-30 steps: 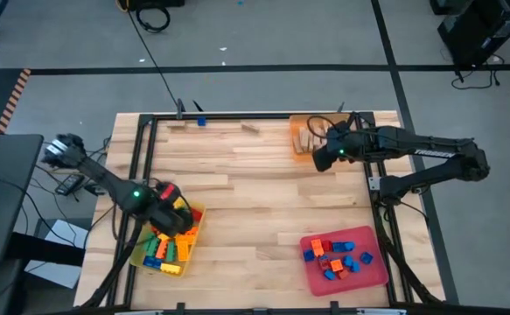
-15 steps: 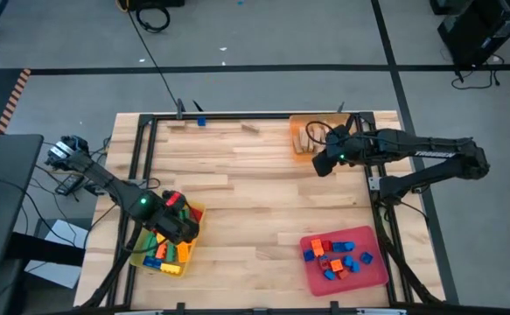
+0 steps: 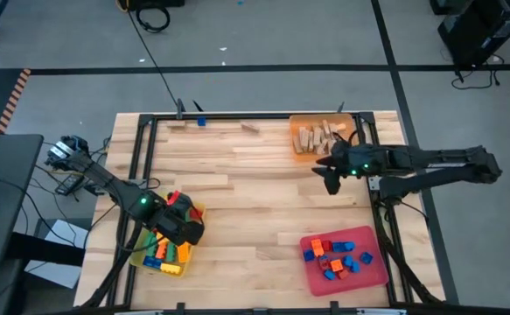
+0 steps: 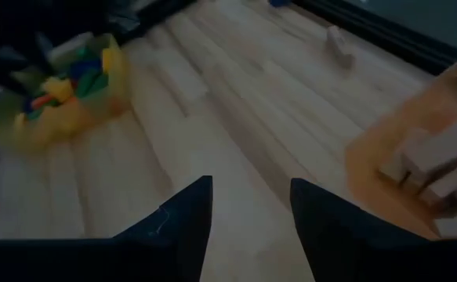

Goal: Sort blocks by size
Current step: Put the brown block into the orange bin

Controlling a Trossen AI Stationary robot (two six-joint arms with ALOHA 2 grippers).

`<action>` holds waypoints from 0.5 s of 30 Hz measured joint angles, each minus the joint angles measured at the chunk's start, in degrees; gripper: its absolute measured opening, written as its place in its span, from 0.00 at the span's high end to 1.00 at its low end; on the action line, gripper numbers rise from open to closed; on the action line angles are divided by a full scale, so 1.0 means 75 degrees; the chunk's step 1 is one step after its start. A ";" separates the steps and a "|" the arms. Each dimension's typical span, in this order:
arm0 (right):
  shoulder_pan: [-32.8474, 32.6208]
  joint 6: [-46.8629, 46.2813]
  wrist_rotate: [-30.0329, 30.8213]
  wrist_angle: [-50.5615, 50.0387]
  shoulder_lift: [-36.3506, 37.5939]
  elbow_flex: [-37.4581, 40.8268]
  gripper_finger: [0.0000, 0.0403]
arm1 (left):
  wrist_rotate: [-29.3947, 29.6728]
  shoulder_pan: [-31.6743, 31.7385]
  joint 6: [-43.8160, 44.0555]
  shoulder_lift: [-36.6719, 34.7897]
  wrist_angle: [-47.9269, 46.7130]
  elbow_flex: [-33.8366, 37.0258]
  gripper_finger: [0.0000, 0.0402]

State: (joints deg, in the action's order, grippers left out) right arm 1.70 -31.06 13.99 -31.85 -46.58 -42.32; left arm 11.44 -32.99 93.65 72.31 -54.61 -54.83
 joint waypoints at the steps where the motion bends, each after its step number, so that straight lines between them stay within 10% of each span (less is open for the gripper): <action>1: 0.0003 0.0190 -0.0072 0.0085 0.0184 0.0205 0.54 | 0.0085 -0.0001 -0.0002 0.0000 0.0013 0.0000 0.19; 15: 0.0360 0.3267 -0.1600 -0.0330 0.1176 0.1147 0.54 | 0.0925 0.1443 0.0548 0.0000 0.0728 0.0000 0.19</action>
State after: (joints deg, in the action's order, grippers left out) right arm 4.40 -6.56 1.99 -34.33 -37.77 -33.71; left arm 18.37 -22.17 97.75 72.31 -49.15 -54.83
